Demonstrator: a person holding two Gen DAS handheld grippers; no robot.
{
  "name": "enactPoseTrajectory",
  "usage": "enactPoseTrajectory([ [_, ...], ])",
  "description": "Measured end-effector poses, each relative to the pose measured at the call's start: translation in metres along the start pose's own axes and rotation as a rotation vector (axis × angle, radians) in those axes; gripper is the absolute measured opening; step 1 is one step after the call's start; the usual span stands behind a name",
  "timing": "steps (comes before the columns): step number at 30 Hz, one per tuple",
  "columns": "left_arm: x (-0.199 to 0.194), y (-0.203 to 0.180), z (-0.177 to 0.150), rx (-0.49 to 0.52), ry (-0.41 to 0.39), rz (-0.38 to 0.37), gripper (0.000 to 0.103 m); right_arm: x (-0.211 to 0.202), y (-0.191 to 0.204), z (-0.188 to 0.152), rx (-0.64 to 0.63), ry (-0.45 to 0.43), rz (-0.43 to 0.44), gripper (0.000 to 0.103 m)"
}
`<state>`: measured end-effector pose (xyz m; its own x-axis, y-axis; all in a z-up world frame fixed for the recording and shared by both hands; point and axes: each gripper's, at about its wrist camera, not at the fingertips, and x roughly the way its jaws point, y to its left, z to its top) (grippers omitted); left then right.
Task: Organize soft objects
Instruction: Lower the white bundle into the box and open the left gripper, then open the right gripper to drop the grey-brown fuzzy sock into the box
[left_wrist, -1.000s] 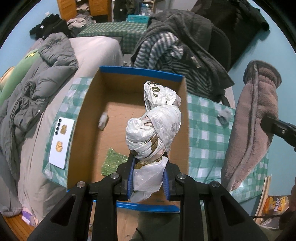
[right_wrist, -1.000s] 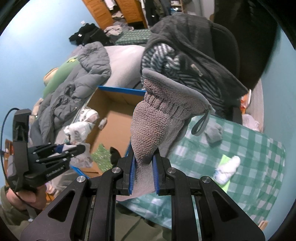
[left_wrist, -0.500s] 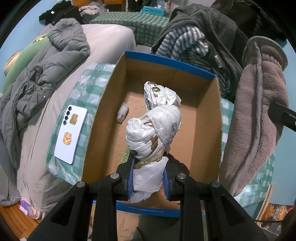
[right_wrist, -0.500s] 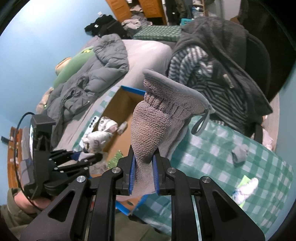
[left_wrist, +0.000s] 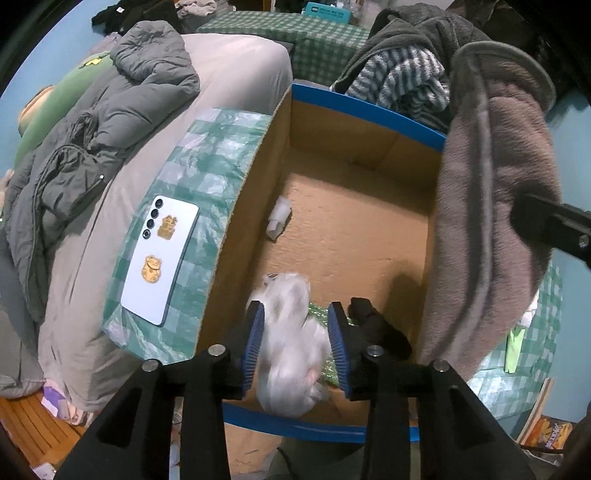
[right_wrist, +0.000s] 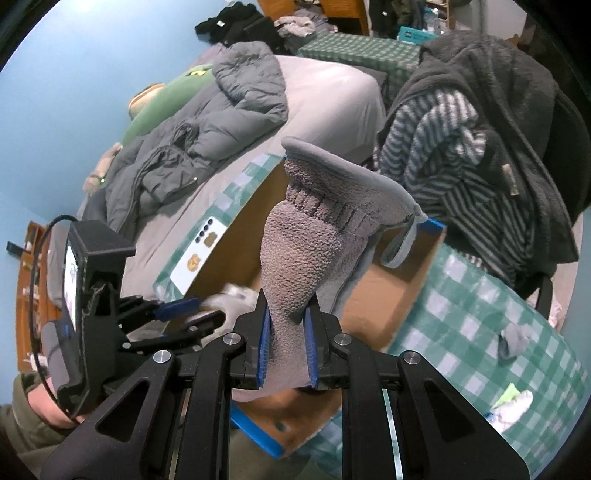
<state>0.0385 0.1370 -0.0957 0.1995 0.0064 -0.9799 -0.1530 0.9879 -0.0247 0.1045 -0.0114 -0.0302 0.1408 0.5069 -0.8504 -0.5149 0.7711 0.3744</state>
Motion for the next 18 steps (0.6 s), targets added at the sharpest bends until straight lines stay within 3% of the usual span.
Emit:
enactPoseTrajectory([
  [3,-0.002,0.001,0.001,0.0,-0.005,0.01,0.047,0.012,0.003,0.002,-0.002,0.024,0.011,0.015],
  [13,-0.013,0.001,0.002,-0.013,-0.018,0.031,0.054,0.054,-0.001,-0.001,-0.007,0.12,0.021,0.016],
  [18,-0.02,-0.005,0.002,-0.031,-0.034,0.021,0.055,0.062,-0.006,-0.006,0.009,0.161,0.027,0.025],
])
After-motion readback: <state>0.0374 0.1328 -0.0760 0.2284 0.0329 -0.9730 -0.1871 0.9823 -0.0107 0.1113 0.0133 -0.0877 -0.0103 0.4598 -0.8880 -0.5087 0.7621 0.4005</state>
